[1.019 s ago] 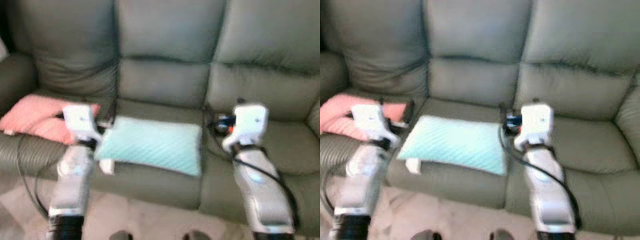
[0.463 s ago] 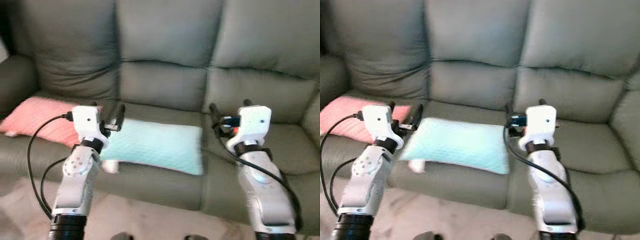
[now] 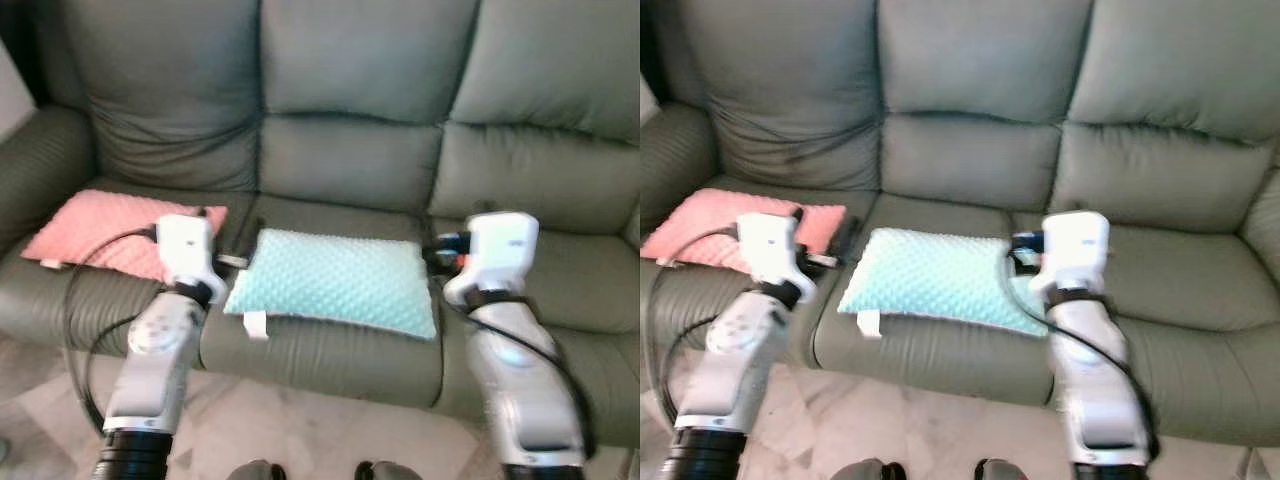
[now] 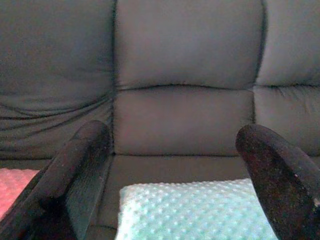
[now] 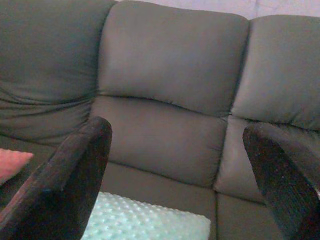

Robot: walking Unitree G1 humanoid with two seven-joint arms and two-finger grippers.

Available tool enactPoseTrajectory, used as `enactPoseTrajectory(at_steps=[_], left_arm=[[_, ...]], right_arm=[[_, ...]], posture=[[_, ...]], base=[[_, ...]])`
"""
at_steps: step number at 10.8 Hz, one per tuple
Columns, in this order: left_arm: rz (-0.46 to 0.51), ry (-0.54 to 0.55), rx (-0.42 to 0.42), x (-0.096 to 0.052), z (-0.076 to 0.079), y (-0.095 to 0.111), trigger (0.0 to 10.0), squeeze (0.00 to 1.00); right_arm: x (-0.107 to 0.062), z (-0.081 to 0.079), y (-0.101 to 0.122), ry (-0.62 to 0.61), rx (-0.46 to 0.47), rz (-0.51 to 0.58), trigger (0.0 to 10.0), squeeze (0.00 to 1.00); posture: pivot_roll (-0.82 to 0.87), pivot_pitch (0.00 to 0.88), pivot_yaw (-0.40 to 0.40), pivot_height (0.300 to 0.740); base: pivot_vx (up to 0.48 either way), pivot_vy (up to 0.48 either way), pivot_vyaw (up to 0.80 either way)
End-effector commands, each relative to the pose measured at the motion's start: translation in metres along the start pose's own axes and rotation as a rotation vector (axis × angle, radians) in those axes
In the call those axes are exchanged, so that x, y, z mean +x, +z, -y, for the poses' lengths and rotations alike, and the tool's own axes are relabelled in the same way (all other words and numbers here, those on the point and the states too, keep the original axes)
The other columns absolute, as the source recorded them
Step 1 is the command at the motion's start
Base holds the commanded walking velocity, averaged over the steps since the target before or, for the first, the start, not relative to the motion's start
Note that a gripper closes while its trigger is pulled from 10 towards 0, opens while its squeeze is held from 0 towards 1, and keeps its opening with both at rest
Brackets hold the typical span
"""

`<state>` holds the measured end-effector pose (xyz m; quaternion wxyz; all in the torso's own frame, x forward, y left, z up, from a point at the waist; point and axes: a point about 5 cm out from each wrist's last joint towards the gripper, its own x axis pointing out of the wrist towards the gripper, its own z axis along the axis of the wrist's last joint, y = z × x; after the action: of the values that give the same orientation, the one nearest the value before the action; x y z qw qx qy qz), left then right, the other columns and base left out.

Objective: Move the pillow to the sofa

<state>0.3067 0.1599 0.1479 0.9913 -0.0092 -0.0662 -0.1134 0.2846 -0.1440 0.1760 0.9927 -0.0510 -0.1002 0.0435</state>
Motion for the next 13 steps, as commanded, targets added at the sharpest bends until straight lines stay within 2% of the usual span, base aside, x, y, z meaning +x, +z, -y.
enactPoseTrajectory(at_steps=[1,3,6,13], left_arm=[[0.012,-0.021,0.003,0.0002,0.0044,0.0034,10.0,0.0],[0.012,-0.033,0.008,0.0006,0.0048,0.0036,10.0,0.0],[0.008,-0.044,0.005,0.0019,0.0072,0.0032,10.0,0.0],[-0.018,-0.01,0.002,-0.0016,0.0001,-0.0028,10.0,0.0]], right_arm=[[-0.0006,0.005,0.0037,-0.021,-0.01,0.013,10.0,0.0],[-0.0002,0.005,0.0034,-0.024,-0.008,0.013,10.0,0.0],[0.0008,0.0053,0.002,-0.032,-0.001,0.004,10.0,0.0],[-0.0002,0.0017,-0.0005,-0.013,0.002,-0.007,10.0,0.0]], posture=[[-0.12,0.177,0.026,0.74],[-0.12,0.175,0.028,0.74],[-0.12,0.174,0.034,0.74],[-0.11,0.193,0.028,0.74]], base=[[0.0,0.0,0.0],[0.0,0.0,0.0],[0.0,0.0,-0.7],[0.0,0.0,0.0]])
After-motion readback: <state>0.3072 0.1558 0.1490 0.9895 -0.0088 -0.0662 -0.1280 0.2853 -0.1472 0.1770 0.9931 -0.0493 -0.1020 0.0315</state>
